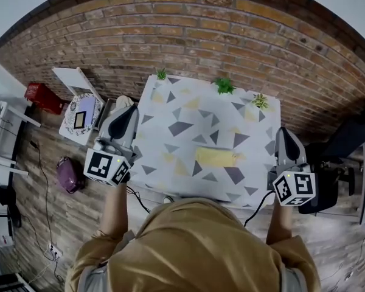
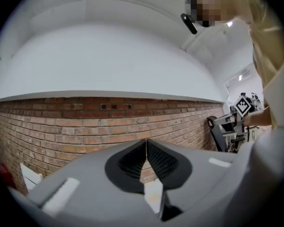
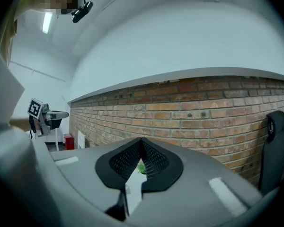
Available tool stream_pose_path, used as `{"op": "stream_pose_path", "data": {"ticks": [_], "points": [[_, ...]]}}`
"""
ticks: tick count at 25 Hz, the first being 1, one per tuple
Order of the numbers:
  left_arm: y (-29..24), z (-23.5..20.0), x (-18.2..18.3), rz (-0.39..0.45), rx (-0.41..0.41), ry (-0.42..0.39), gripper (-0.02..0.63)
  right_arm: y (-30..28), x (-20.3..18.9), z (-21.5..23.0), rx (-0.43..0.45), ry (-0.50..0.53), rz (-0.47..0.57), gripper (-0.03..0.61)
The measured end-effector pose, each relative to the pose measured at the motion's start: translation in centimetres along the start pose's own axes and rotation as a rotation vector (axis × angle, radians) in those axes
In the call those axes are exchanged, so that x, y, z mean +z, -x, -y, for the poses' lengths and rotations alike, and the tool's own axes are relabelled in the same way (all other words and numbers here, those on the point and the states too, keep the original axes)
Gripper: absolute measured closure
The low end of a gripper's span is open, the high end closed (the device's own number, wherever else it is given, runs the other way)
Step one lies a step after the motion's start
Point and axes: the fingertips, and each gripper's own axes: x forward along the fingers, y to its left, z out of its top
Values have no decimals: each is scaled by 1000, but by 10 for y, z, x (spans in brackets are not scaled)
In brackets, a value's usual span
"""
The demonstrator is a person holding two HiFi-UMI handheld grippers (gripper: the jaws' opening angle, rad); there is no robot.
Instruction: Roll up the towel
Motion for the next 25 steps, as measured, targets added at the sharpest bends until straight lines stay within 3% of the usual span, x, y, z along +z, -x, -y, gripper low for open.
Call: {"op": "stream_pose_path", "data": {"ticks": [5, 10, 25], "points": [[32, -10, 12, 10, 48, -9, 549, 21, 13, -2, -51, 34, 29, 575], [50, -2, 8, -7, 34, 10, 549, 35, 13, -9, -84, 17, 40, 575], [63, 26, 15, 40, 4, 20, 549, 48, 23, -46, -38, 51, 41, 575]]}}
